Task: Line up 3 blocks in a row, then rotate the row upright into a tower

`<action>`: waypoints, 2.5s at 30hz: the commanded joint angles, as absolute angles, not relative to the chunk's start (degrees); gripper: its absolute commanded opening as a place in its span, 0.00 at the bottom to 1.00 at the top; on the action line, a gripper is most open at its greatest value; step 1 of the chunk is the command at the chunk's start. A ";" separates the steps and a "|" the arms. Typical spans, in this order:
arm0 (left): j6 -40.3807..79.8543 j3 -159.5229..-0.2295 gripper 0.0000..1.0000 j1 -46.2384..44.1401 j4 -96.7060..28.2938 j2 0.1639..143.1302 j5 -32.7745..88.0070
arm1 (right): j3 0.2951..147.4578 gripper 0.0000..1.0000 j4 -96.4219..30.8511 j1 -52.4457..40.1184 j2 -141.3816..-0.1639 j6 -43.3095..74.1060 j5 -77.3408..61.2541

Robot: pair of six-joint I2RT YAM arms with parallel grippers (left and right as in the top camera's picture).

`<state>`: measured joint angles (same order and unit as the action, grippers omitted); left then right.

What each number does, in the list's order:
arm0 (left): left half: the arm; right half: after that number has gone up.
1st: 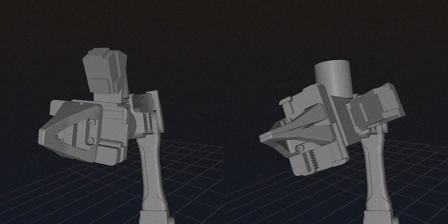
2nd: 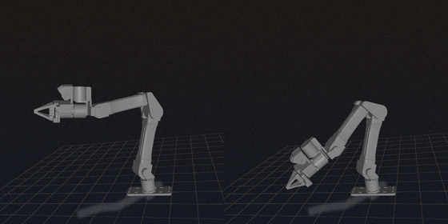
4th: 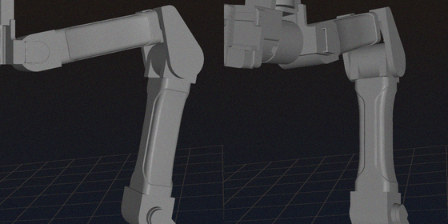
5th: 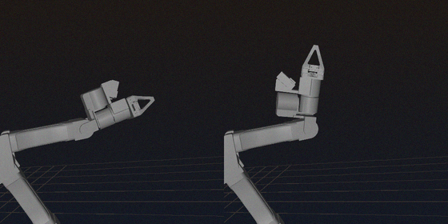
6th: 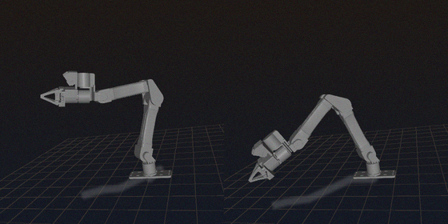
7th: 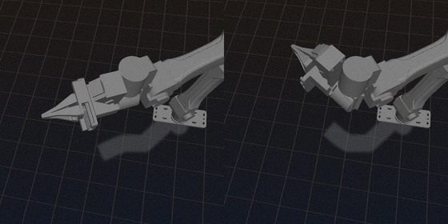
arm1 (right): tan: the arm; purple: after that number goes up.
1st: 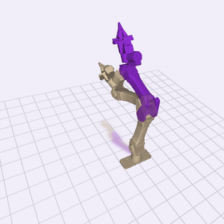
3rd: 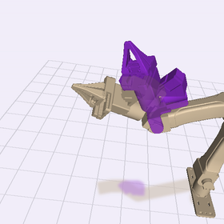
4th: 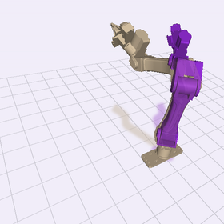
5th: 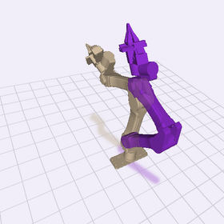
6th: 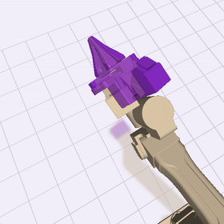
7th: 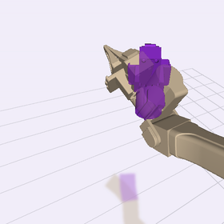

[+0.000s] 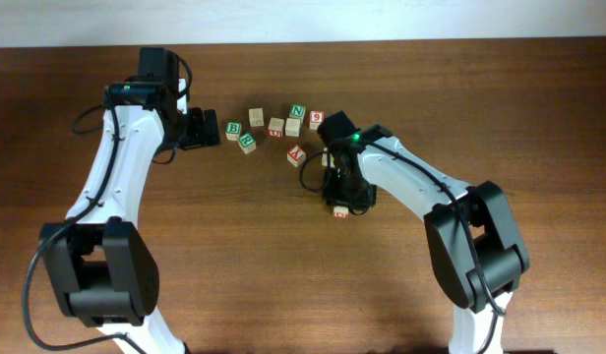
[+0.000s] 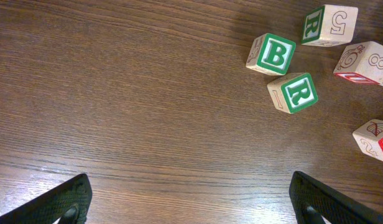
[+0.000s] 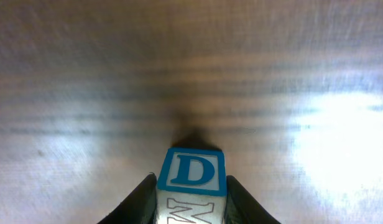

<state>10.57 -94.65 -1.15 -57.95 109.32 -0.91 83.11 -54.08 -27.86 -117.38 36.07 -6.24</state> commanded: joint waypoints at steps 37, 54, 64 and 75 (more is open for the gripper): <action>9.37 -100.44 0.99 -0.36 -58.63 110.04 -1.93 | 98.85 0.31 -46.22 -27.05 -128.75 37.30 0.67; 9.37 -100.44 0.99 -0.34 -58.59 110.04 -1.80 | 96.16 0.37 -71.00 -31.94 -128.75 31.73 -14.35; 9.37 -100.44 0.99 -0.30 -58.65 110.04 -1.93 | 97.78 0.47 -71.57 -28.32 -122.30 28.21 -13.17; 9.37 -100.44 0.99 -0.32 -58.67 110.04 -1.93 | 88.29 0.36 -77.28 -29.87 -104.18 29.43 -11.60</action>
